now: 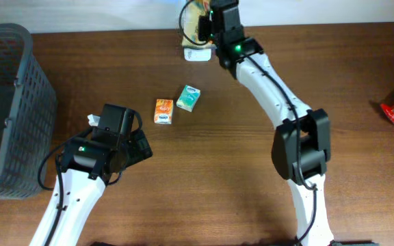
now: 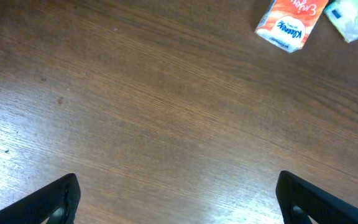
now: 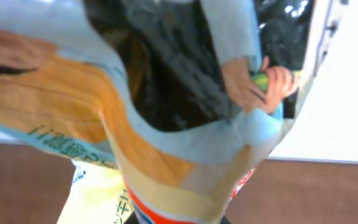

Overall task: Scan the item barcode
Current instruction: 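Carry the white-yellow pack up to the scanner face, then swing the pack right and drop it beside the red bag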

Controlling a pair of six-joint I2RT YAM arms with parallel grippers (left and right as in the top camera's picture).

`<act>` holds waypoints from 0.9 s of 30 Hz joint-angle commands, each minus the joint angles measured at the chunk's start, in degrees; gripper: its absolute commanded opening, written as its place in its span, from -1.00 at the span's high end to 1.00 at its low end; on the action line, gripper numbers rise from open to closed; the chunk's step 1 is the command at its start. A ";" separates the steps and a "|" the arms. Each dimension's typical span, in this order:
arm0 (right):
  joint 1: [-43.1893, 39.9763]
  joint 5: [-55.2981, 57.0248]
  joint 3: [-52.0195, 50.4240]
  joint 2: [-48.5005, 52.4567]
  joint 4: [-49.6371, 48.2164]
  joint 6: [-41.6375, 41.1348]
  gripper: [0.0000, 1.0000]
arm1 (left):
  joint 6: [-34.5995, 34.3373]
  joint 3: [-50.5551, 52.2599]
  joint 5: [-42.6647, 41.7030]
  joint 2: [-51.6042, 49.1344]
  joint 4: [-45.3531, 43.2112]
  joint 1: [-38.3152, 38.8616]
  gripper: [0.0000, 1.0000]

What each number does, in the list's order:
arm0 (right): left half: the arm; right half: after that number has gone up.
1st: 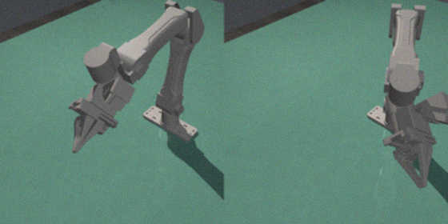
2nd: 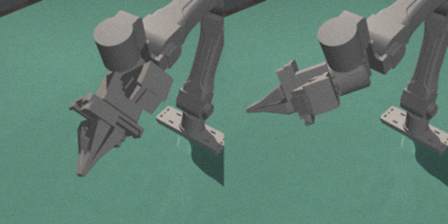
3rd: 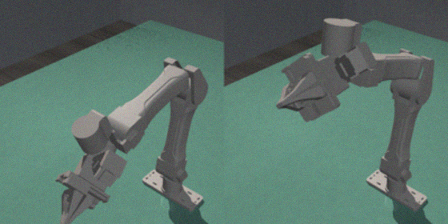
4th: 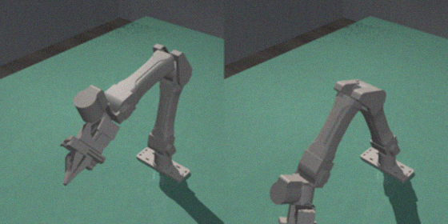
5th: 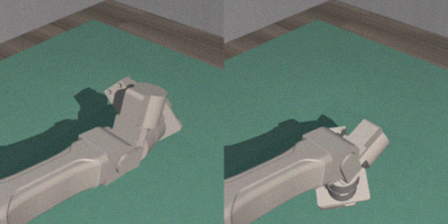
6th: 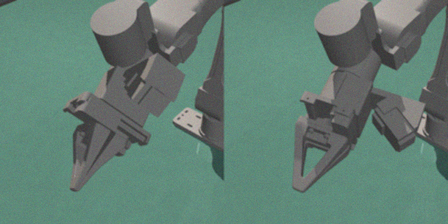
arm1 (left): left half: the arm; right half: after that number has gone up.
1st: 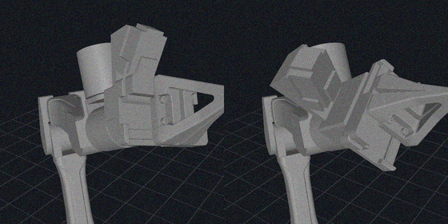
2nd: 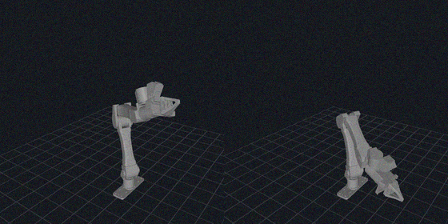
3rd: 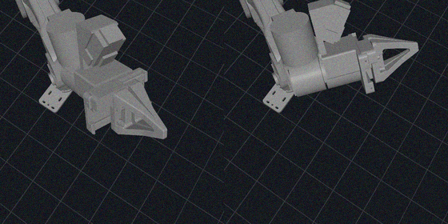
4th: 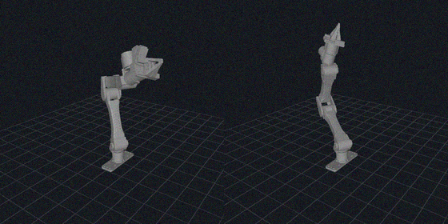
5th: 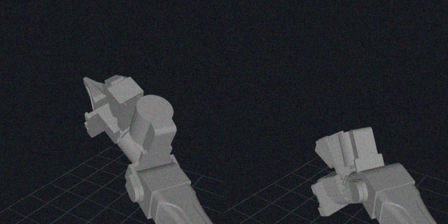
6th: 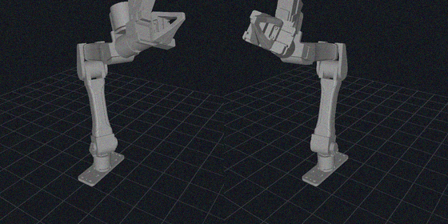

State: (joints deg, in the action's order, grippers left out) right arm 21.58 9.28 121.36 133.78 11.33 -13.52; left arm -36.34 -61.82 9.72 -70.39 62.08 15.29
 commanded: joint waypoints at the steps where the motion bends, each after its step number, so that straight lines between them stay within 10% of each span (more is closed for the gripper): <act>1: 0.04 4.55 1.05 4.63 -5.97 -0.26 0.92 | -0.76 -0.24 0.63 0.15 0.13 -0.07 -0.98; 9: -7.37 9.44 1.25 -4.31 -0.68 -0.31 0.92 | -0.76 -0.24 0.63 0.15 0.13 -0.07 -0.98; 16: -41.27 9.44 1.11 -11.45 36.98 -0.52 0.92 | -0.76 -0.24 0.63 0.15 0.13 -0.07 -0.98; 27: -67.69 9.22 0.66 -0.26 52.02 -2.64 0.92 | -0.76 -0.24 0.63 0.15 0.13 -0.07 -0.98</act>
State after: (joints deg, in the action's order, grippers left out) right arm -45.41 18.17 121.80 131.87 62.92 -15.38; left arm -36.34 -61.80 9.72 -70.41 62.26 15.29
